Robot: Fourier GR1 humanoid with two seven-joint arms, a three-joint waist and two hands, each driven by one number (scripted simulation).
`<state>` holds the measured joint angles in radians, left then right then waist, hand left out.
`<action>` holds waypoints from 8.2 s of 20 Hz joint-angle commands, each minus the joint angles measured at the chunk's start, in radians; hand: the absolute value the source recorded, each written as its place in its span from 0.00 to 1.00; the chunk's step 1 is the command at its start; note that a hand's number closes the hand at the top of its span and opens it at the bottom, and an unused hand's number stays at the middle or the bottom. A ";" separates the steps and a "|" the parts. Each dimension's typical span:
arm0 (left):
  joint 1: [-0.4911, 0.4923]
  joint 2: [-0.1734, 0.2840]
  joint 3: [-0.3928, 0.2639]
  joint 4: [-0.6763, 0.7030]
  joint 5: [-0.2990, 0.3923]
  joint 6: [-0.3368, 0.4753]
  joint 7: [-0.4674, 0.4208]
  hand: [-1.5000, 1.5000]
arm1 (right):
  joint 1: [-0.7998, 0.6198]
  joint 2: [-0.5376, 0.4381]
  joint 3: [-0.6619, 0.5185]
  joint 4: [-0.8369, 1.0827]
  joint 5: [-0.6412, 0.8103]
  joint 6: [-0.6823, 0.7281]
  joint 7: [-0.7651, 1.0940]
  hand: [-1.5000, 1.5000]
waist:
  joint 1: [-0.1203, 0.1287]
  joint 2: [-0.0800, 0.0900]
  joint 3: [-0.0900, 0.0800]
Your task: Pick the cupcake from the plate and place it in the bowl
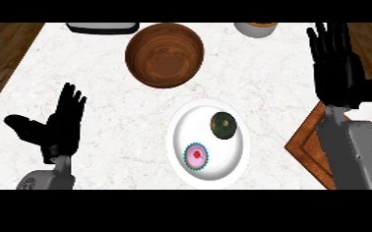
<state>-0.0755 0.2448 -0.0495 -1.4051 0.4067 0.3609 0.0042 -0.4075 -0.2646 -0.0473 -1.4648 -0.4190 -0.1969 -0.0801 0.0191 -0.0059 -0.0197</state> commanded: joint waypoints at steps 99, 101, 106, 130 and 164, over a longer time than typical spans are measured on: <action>-0.048 -0.117 -0.062 -0.193 -0.143 -0.442 0.185 0.50 | 0.032 0.264 0.917 0.202 1.330 0.217 0.977 1.00 | -0.013 0.006 0.020; 0.034 -0.148 -0.118 -0.212 -0.201 -0.421 0.128 0.50 | -0.037 0.264 0.925 0.226 1.317 0.215 1.005 1.00 | -0.009 0.006 0.020; 0.067 -0.152 -0.137 -0.232 -0.222 -0.427 0.123 0.50 | -0.118 0.264 0.974 0.152 1.320 0.288 1.148 1.00 | -0.003 0.005 0.020; -0.098 -0.186 -0.122 -0.092 -0.208 -0.440 0.152 0.50 | -0.890 0.264 0.994 0.104 1.055 0.187 1.536 1.00 | 0.047 -0.008 0.016; -0.125 -0.173 -0.106 -0.116 -0.205 -0.475 0.156 0.50 | -0.969 0.264 0.778 1.118 0.987 -0.128 0.913 1.00 | 0.081 0.043 0.017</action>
<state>-0.1866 0.0634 -0.1610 -1.5218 0.1905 -0.0975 0.1495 -1.4236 -0.0009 0.7430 -0.4436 0.6004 -0.3510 0.8714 0.0895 0.0294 -0.0029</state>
